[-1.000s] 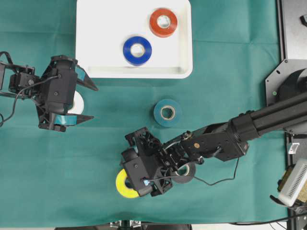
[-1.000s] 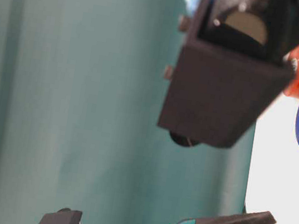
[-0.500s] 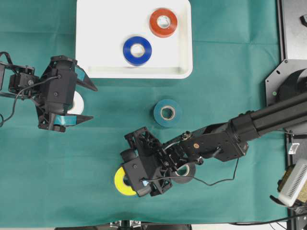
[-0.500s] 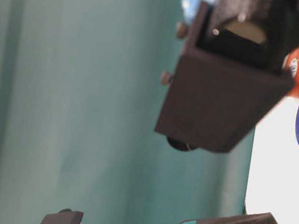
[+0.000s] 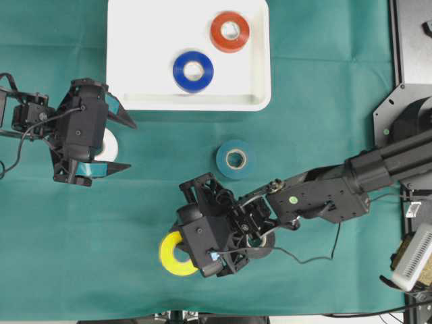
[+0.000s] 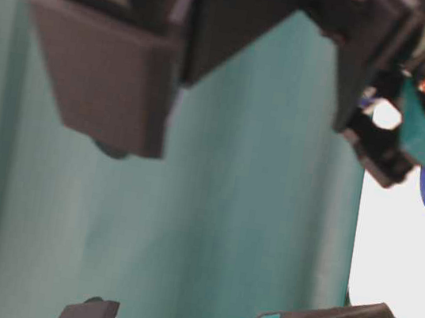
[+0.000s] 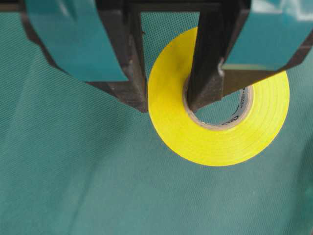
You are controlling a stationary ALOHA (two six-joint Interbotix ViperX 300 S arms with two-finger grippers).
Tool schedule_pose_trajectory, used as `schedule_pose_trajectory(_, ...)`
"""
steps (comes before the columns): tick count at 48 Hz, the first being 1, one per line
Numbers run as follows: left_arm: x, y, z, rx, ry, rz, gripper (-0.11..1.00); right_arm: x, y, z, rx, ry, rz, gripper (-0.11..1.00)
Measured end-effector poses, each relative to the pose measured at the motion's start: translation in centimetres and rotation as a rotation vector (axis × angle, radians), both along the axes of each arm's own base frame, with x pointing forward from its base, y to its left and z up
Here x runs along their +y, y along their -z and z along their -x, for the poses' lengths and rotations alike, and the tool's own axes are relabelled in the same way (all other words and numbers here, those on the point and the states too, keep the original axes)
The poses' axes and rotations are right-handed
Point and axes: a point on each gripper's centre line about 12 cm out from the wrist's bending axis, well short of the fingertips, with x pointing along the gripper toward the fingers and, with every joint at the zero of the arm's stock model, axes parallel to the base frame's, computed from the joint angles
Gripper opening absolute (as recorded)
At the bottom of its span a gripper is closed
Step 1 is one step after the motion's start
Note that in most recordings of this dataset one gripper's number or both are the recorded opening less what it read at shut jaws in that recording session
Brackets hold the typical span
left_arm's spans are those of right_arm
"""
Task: Put the tape alternately from left to right into the white case.
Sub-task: 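Grasp the yellow roll through its hole with the right gripper, then lift the yellow roll and carry it into the white tray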
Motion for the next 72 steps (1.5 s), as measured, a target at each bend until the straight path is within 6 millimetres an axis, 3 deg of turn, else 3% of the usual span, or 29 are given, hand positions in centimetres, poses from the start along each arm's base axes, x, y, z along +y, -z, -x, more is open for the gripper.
schedule_pose_trajectory(14,0.0,0.2,0.2,0.008,0.002,-0.001,0.77,-0.4,-0.9,0.5,0.016,0.005,0.031,0.23)
schedule_pose_trajectory(24,-0.1,0.3,0.3,0.011,0.004,0.000,0.77,-2.5,-1.1,1.5,0.059,0.042,0.073,0.23)
schedule_pose_trajectory(42,-0.5,0.3,0.3,0.009,0.017,-0.001,0.77,-9.6,-2.1,3.4,0.032,0.196,0.047,0.23)
schedule_pose_trajectory(51,-0.6,0.3,0.3,0.009,0.018,-0.001,0.77,-14.3,-3.6,3.0,-0.056,0.297,0.020,0.23)
schedule_pose_trajectory(64,-0.6,0.3,0.3,0.011,0.020,-0.001,0.77,-21.6,-3.7,2.8,-0.115,0.434,0.053,0.23)
schedule_pose_trajectory(72,-0.8,0.3,0.3,0.009,0.024,0.000,0.77,-24.3,-3.4,2.3,-0.145,0.470,0.065,0.23)
